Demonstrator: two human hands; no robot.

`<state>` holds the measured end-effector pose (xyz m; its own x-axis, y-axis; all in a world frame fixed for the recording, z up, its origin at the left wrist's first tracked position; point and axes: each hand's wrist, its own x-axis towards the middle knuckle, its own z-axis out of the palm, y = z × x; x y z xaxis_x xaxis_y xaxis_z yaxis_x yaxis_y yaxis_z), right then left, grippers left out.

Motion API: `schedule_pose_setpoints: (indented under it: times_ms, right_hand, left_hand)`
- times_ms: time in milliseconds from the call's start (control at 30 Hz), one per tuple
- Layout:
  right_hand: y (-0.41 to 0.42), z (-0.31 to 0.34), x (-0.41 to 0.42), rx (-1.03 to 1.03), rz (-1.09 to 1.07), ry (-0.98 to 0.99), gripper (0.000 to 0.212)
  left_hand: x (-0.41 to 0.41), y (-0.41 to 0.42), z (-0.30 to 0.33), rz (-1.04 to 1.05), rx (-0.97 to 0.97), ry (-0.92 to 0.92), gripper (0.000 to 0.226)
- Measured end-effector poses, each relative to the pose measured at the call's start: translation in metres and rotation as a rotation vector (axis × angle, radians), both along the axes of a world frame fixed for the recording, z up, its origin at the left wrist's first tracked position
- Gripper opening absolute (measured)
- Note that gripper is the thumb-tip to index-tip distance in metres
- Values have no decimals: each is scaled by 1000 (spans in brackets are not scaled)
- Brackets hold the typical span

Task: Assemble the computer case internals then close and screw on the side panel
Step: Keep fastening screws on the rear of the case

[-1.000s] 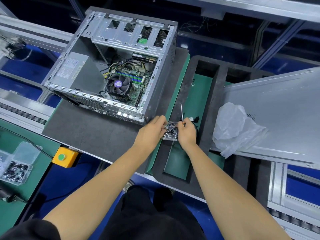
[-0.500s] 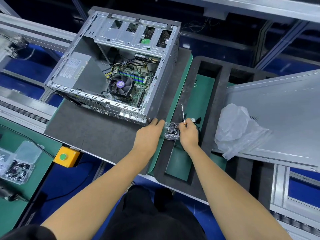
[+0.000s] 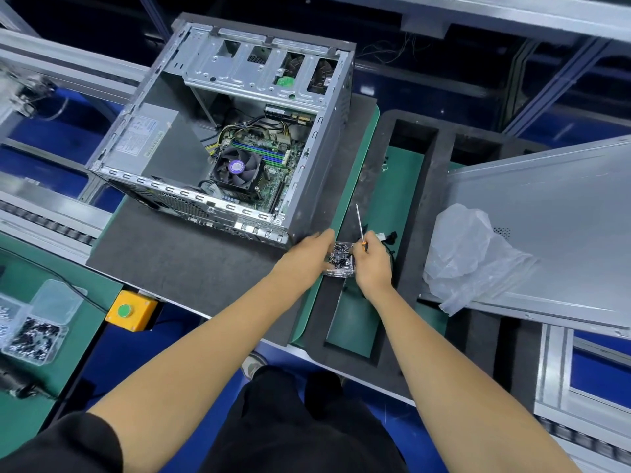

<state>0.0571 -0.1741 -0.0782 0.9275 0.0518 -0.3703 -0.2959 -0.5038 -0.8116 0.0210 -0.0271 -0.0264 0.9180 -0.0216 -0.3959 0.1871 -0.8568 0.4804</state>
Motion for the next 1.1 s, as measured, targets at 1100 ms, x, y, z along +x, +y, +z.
schedule_pose_setpoints:
  times_ms: [1100]
  right_hand:
    - [0,3,3,-456,281,-176,15]
  left_hand:
    - [-2,3,-14,-175,231,-144,23]
